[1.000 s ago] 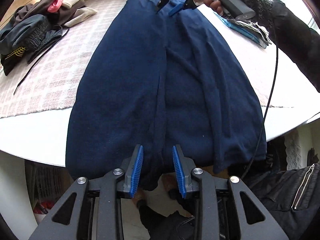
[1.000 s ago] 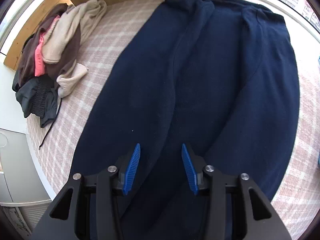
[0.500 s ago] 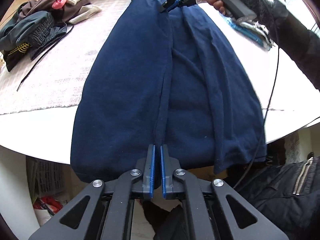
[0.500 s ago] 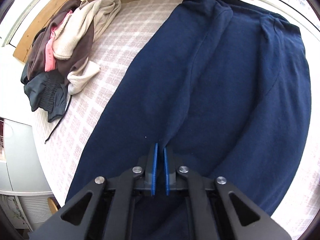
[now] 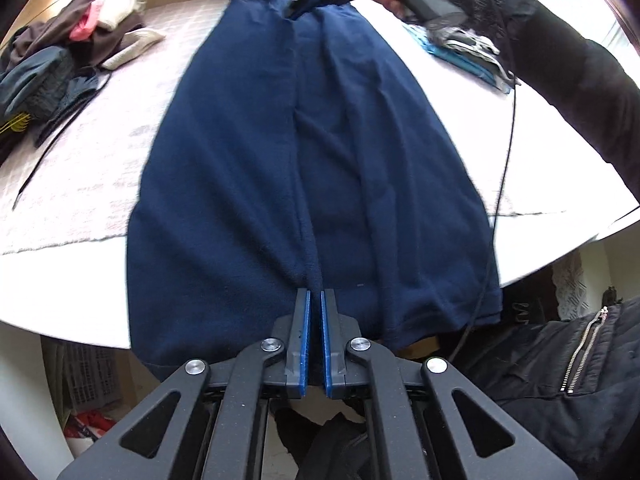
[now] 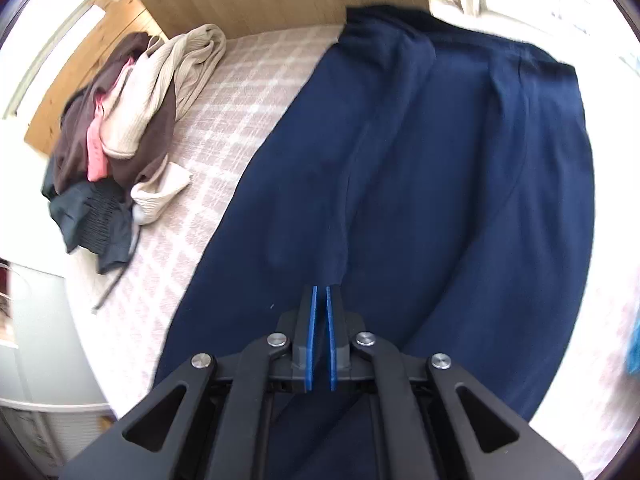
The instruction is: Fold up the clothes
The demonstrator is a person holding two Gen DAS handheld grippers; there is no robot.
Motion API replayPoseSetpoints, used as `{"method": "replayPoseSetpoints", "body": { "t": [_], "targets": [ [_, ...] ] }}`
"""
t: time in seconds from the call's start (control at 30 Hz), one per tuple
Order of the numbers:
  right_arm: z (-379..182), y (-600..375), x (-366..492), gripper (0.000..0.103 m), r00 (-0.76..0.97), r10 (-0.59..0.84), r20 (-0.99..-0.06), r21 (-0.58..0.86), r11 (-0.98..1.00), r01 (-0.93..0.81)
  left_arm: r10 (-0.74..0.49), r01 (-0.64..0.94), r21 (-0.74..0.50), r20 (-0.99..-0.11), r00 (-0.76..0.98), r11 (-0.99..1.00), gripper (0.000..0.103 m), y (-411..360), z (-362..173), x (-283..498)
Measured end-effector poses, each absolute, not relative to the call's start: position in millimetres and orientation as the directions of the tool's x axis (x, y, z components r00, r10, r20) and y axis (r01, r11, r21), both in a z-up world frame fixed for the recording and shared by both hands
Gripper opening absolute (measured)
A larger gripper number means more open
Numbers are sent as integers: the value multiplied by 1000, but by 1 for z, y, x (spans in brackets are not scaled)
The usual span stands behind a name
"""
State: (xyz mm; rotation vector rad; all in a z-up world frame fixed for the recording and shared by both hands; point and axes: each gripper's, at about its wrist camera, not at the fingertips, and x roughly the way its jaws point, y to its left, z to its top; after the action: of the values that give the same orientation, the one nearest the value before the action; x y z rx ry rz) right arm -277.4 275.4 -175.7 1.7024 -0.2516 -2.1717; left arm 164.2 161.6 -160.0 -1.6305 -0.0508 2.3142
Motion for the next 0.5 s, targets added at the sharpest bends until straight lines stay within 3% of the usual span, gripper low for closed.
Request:
{"method": "replayPoseSetpoints", "body": {
  "t": [0.1,0.13,0.47,0.5],
  "targets": [
    [-181,282,-275,25,-173,-422,-890,401,-905,143,248,-212,-186,-915,-317,-959,5,153,-158,167],
    [-182,282,-275,26,-168,-427,-889,407,-903,138,242,-211,-180,-915,-322,-961,5,151,-157,167],
    [-193,273,-281,24,-147,-424,-894,410,-905,114,244,-210,-182,-913,-328,-961,5,144,-156,165],
    [-192,271,-282,10,-144,-417,-897,401,-907,126,246,-209,-184,-912,-327,-961,5,143,-156,165]
  ]
}}
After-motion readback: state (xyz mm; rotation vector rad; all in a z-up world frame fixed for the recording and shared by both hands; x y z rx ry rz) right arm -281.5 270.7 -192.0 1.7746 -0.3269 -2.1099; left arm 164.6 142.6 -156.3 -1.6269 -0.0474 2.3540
